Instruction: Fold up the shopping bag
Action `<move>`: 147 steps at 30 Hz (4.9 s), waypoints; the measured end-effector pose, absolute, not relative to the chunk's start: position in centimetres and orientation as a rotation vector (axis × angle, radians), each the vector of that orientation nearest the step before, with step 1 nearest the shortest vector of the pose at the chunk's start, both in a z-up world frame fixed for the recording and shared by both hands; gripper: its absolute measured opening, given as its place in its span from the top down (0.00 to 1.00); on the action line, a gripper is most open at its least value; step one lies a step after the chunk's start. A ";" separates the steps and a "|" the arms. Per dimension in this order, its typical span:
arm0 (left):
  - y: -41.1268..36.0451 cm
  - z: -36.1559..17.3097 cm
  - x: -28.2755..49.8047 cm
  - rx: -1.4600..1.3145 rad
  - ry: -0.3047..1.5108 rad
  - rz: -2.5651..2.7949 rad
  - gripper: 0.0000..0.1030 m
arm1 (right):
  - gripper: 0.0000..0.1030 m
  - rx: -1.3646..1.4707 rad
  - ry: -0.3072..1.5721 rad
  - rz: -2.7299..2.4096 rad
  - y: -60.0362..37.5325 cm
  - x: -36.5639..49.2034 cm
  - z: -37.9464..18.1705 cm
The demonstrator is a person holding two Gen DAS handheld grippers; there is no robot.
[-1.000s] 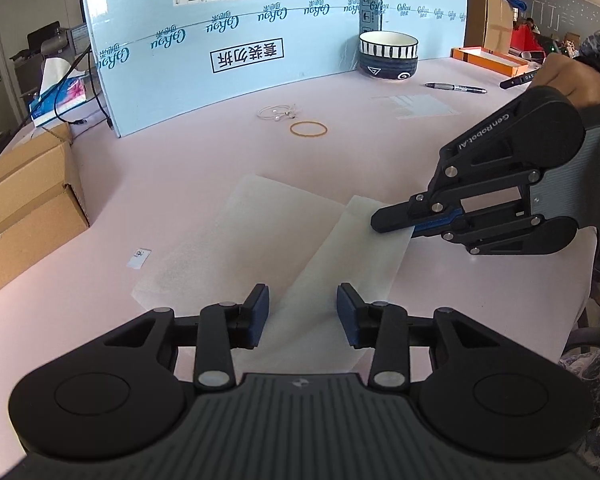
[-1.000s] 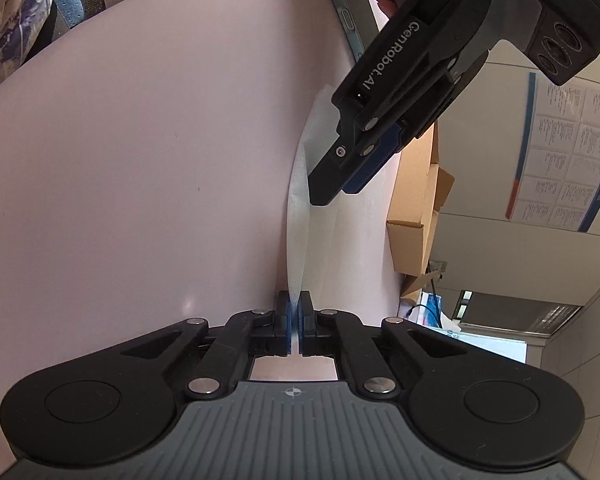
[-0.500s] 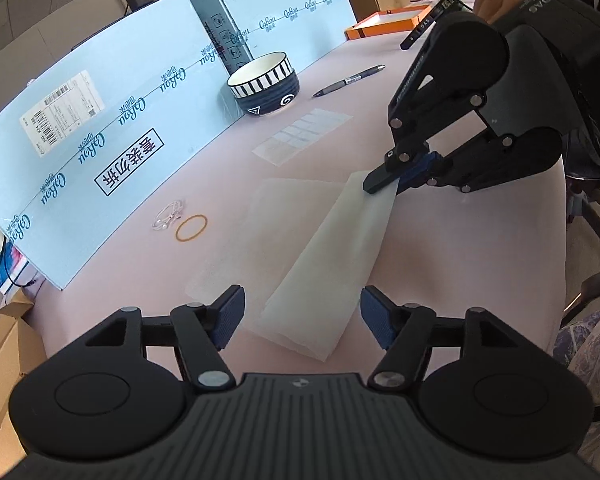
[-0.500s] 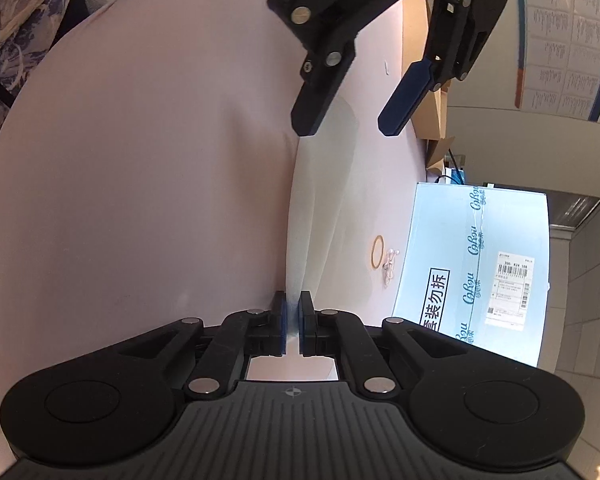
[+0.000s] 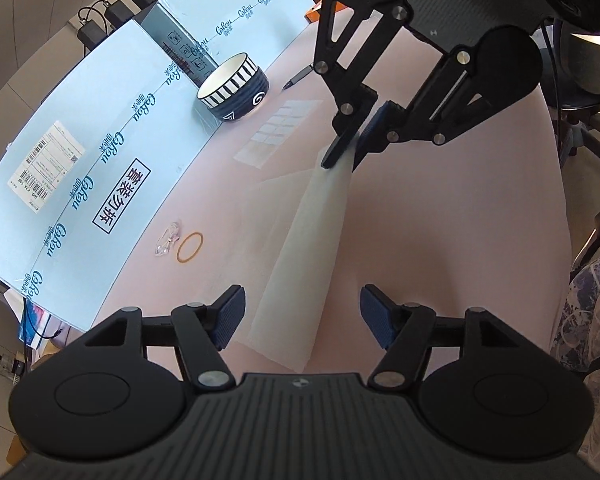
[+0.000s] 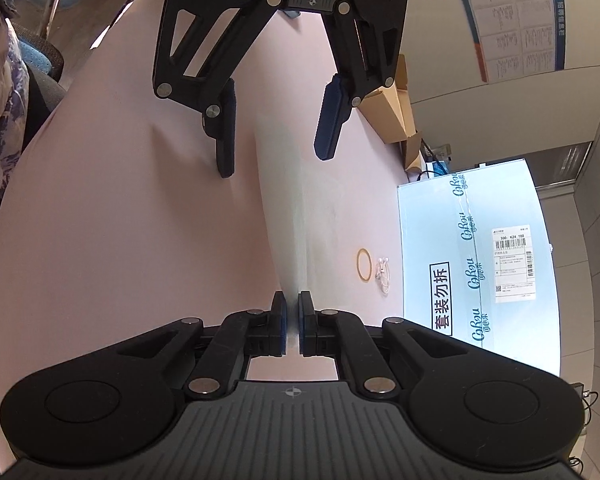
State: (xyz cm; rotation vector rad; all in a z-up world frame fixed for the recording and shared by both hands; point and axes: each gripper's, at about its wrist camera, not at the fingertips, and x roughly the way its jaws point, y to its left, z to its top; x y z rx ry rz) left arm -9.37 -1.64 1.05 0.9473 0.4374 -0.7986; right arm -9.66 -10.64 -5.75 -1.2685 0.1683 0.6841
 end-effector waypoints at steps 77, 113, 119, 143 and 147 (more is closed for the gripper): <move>4.1 -0.1 1.9 -0.085 0.849 -0.655 0.95 | 0.63 -0.155 0.169 0.590 -21.7 -10.7 -0.6; 5.2 -0.8 0.6 -0.151 0.774 -0.624 0.95 | 0.94 -1.330 0.110 0.666 -9.1 -8.0 -8.0; 5.3 -0.8 0.6 -0.155 0.768 -0.626 0.95 | 0.95 -1.272 0.113 0.656 -8.8 -7.3 -8.2; 3.7 3.6 -8.6 0.574 0.440 -0.620 0.58 | 0.96 -0.790 0.237 0.797 -11.4 -5.7 -5.1; 2.0 2.7 -9.4 0.859 0.394 -0.674 0.51 | 0.96 -0.736 0.226 0.800 -12.2 -5.4 -4.0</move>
